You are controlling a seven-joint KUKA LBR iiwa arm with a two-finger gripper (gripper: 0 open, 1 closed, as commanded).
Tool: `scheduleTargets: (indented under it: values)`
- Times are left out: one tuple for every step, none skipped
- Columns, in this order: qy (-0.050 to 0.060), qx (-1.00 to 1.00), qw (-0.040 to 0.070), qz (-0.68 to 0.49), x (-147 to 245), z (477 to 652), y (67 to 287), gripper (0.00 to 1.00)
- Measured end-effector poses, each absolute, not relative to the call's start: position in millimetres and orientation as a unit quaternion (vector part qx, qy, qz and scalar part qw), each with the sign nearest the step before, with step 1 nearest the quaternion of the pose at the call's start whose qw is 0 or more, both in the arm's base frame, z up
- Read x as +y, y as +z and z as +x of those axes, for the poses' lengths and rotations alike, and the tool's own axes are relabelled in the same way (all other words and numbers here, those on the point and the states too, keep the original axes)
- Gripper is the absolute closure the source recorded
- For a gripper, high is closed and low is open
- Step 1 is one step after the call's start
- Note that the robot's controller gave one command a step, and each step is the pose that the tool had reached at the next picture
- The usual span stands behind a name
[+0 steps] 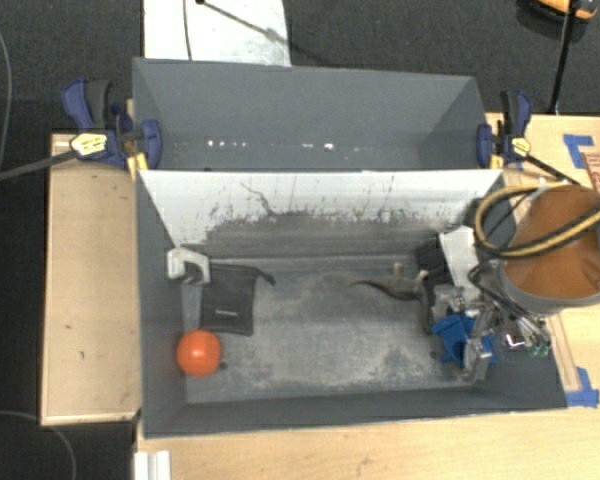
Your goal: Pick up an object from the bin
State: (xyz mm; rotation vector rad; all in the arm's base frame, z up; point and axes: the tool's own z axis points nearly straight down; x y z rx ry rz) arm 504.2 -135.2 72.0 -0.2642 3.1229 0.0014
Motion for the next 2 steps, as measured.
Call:
scheduleTargets:
  values:
    - [0.005,0.999,-0.005,-0.052,-145.2,507.4,77.6,1.0]
    - [0.005,0.999,-0.004,-0.053,-145.2,507.4,77.6,1.0]
